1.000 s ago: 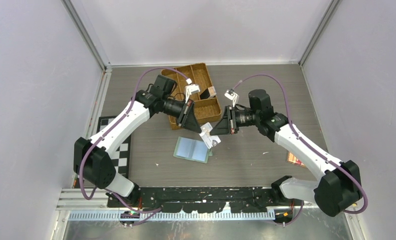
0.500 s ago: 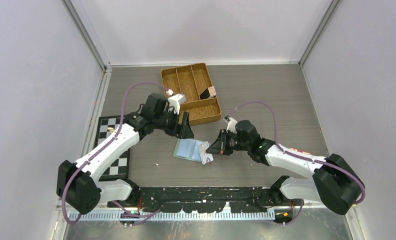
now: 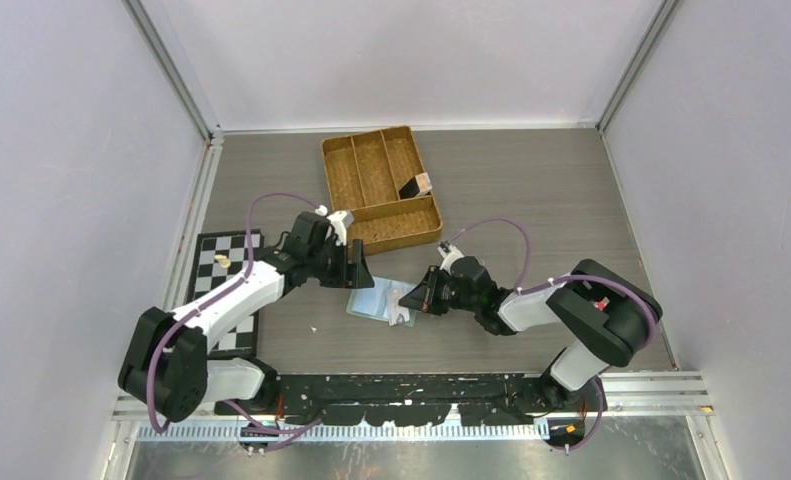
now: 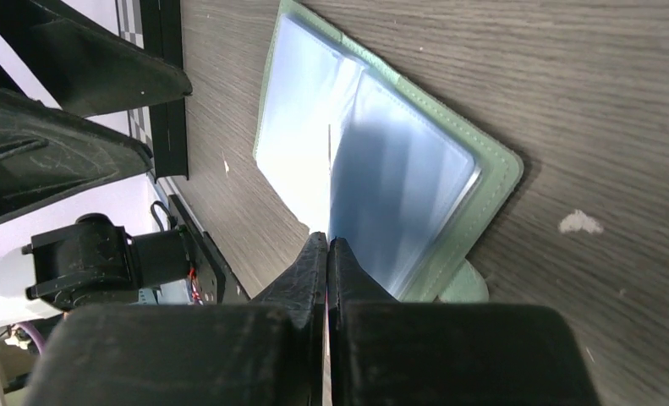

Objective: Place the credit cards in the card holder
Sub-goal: Insert the credit card into the card holder.

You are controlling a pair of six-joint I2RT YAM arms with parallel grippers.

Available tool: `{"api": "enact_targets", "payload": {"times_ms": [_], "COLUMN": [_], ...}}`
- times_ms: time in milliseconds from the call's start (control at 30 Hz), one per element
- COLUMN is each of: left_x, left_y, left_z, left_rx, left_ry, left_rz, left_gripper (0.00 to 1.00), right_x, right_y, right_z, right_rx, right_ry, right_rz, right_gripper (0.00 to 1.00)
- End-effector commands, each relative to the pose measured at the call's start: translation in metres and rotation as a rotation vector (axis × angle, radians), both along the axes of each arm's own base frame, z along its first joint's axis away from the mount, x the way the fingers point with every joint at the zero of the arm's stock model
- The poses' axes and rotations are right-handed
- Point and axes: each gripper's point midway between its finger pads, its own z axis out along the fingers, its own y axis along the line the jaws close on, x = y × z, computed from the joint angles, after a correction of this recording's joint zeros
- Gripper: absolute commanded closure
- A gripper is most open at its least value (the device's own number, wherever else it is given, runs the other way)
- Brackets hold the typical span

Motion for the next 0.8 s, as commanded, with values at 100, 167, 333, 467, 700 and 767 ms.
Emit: {"api": "enact_targets", "payload": {"times_ms": [100,167,333,467,700,767], "left_x": [0.02,0.02,0.022,0.02,0.019,0.018], "left_y": [0.006,0.007,0.014,0.015,0.014,0.014], "left_z": [-0.014,-0.017,-0.024,-0.031,-0.043,-0.047], "left_rx": [0.011,0.024,0.071,0.088,0.106,0.115], "left_ry": [-0.022,-0.019,-0.02,-0.002,0.037,0.048], "left_rz": [0.038,0.039,0.04,0.027,0.006,0.005], "left_gripper": [0.39,0.4,0.4,0.41,0.44,0.46], "right_x": [0.02,0.021,0.021,0.021,0.026,0.027], "right_y": [0.018,0.018,0.018,0.017,0.019,0.018], "right_z": [0.016,0.012,0.002,-0.009,-0.017,-0.02], "right_rx": [0.114,0.114,0.111,0.107,0.137,0.135], "right_ry": [-0.064,-0.046,-0.002,0.024,0.056,0.059], "right_rz": [-0.05,-0.064,-0.089,-0.106,-0.145,-0.161], "right_gripper": [1.0,0.99,0.99,0.99,1.0,1.0]}}
